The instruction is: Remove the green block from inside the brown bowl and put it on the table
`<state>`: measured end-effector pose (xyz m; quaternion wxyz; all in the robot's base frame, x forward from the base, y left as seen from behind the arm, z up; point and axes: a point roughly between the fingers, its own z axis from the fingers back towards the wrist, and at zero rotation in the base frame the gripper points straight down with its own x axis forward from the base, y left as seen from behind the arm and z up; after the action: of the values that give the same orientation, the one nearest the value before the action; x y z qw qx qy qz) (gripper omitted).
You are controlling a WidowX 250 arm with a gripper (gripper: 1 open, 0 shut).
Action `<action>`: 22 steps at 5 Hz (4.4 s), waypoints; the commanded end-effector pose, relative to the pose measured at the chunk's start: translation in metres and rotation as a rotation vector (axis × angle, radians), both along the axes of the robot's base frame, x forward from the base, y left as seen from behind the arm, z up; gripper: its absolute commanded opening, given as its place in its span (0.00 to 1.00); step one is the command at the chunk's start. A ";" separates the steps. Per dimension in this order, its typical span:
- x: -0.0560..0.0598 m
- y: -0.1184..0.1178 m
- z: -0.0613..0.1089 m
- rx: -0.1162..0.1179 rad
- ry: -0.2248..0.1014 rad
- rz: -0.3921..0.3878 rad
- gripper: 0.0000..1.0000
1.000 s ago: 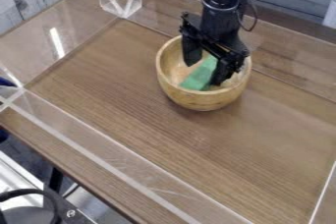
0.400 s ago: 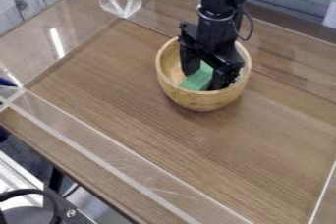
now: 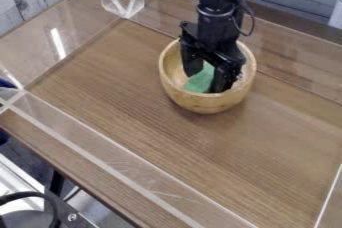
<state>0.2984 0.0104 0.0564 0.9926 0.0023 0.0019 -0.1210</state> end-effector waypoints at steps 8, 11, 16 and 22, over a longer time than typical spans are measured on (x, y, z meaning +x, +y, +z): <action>0.041 -0.010 0.002 -0.005 -0.009 0.043 0.00; 0.034 -0.010 0.053 -0.096 -0.086 0.017 0.00; 0.033 -0.003 0.055 0.020 -0.189 0.005 1.00; 0.038 -0.005 -0.018 0.049 -0.105 -0.068 0.00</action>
<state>0.3304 0.0042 0.0294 0.9870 0.0293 -0.0311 -0.1551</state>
